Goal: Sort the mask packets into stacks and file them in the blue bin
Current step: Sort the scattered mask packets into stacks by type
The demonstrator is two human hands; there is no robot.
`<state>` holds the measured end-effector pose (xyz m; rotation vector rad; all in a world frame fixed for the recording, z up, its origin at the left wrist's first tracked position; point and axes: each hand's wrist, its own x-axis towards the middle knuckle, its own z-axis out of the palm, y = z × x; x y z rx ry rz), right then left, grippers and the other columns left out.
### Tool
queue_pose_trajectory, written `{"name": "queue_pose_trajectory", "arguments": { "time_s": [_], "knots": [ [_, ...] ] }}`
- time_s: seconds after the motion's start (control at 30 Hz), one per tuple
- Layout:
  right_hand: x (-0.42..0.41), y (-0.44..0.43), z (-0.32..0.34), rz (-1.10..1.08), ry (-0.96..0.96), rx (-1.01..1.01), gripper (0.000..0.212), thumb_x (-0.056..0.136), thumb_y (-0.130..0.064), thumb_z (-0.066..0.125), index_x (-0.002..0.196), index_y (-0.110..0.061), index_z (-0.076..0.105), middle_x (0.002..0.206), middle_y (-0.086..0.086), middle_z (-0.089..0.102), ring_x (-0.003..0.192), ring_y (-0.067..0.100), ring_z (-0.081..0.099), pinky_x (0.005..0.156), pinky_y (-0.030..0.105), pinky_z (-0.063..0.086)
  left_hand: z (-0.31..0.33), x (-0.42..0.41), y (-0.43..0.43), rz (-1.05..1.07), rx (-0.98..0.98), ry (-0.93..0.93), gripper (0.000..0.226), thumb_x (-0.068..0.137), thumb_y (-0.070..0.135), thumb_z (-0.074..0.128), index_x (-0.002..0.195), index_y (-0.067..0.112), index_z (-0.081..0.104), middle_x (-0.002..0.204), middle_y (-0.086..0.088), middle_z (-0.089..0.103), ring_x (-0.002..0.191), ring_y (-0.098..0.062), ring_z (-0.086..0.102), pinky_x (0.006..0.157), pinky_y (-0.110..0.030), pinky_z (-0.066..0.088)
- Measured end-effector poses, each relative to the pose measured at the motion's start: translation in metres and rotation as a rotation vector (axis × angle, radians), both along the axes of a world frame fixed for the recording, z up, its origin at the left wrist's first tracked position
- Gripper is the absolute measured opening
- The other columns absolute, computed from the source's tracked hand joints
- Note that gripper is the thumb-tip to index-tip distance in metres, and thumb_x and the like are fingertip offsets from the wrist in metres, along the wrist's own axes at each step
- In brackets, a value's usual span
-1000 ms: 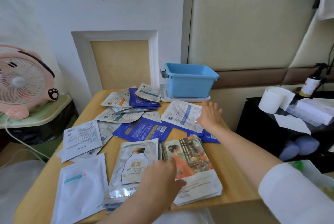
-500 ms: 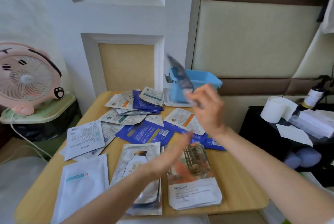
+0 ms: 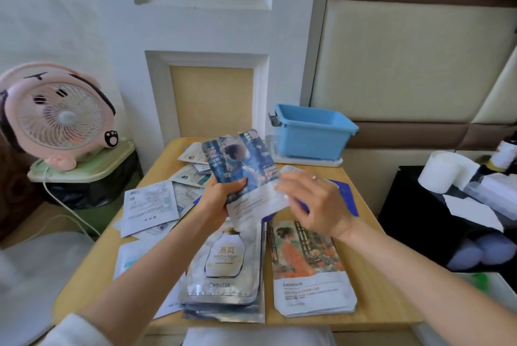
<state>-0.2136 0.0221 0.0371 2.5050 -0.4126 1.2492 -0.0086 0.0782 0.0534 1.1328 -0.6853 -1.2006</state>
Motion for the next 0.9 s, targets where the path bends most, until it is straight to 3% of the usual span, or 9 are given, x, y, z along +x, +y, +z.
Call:
{"name": "queue_pose_trajectory", "arguments": {
  "time_s": [0.07,0.17,0.23,0.33,0.53,0.63,0.7,0.77,0.9],
  "knots": [
    [-0.013,-0.018,-0.006,-0.266,-0.079,0.224,0.025,0.083,-0.007,0.062,0.105,-0.015,0.070,0.109,0.000,0.069,0.095,0.017,0.065,0.073,0.024,0.052,0.001,0.005,0.005,-0.025,0.008,-0.033,0.018,0.086,-0.003,0.058,0.100,0.008,0.056,0.083,-0.006,0.070,0.075,-0.024,0.065,0.073,-0.038,0.052],
    [-0.032,-0.052,-0.027,-0.605,0.081,0.749,0.037,0.090,-0.026,0.059,0.126,-0.024,0.057,0.134,-0.004,0.056,0.124,0.019,0.049,0.096,0.034,0.045,0.001,0.011,0.009,-0.110,0.012,-0.059,0.018,0.093,0.022,0.055,0.104,0.008,0.060,0.084,-0.004,0.074,0.070,-0.019,0.070,0.069,-0.033,0.056],
    [-0.043,-0.064,-0.043,-0.659,0.216,0.925,0.054,0.087,-0.038,0.061,0.138,-0.025,0.045,0.146,-0.003,0.044,0.135,0.020,0.037,0.106,0.038,0.037,0.001,0.014,0.012,-0.101,0.056,-0.073,0.028,0.094,0.036,0.050,0.094,0.011,0.063,0.078,-0.002,0.075,0.065,-0.017,0.070,0.067,-0.032,0.056],
    [-0.051,-0.071,-0.056,-0.656,0.303,1.045,0.072,0.081,-0.054,0.063,0.141,-0.023,0.041,0.149,-0.001,0.038,0.138,0.020,0.034,0.109,0.037,0.033,-0.002,0.018,0.010,0.074,0.050,-0.113,0.028,0.094,0.035,0.050,0.094,0.009,0.061,0.078,-0.005,0.071,0.061,-0.018,0.067,0.060,-0.028,0.054],
    [-0.049,-0.078,-0.054,-0.741,0.446,0.960,0.079,0.073,-0.070,0.059,0.138,-0.027,0.045,0.144,-0.003,0.046,0.131,0.024,0.043,0.100,0.036,0.040,-0.004,0.035,0.016,0.105,0.104,-0.189,0.020,0.091,0.025,0.058,0.094,0.005,0.060,0.076,-0.010,0.065,0.051,-0.017,0.061,0.044,-0.020,0.050],
    [-0.049,-0.075,-0.051,-0.725,0.497,0.787,0.050,0.087,-0.056,0.050,0.128,-0.027,0.055,0.133,0.002,0.057,0.116,0.028,0.054,0.084,0.034,0.046,-0.003,0.030,0.021,-0.041,0.166,-0.241,0.026,0.087,0.018,0.064,0.104,0.000,0.059,0.077,-0.012,0.067,0.057,-0.020,0.060,0.046,-0.022,0.051],
    [-0.048,-0.072,-0.049,-0.677,0.534,0.662,0.037,0.094,-0.040,0.043,0.124,-0.026,0.059,0.129,0.002,0.060,0.108,0.027,0.058,0.079,0.033,0.047,-0.002,0.011,0.026,-0.175,0.189,-0.248,0.012,0.087,0.011,0.062,0.096,0.003,0.059,0.070,-0.007,0.070,0.050,-0.015,0.064,0.047,-0.021,0.054],
    [-0.046,-0.070,-0.045,-0.671,0.554,0.614,0.034,0.097,-0.031,0.039,0.122,-0.023,0.062,0.124,0.004,0.063,0.103,0.026,0.060,0.079,0.034,0.047,-0.008,-0.017,0.029,-0.302,0.206,-0.295,0.008,0.088,0.005,0.059,0.096,0.006,0.057,0.079,-0.008,0.071,0.057,-0.013,0.067,0.055,-0.022,0.057],
    [-0.047,-0.069,-0.036,-0.705,0.549,0.579,0.031,0.100,-0.026,0.035,0.110,-0.014,0.061,0.107,0.011,0.067,0.096,0.031,0.060,0.072,0.037,0.043,-0.029,-0.063,0.025,-0.369,0.237,-0.561,0.032,0.084,0.004,0.065,0.110,0.012,0.048,0.114,-0.010,0.065,0.094,-0.021,0.065,0.083,-0.035,0.054]
  ]
}}
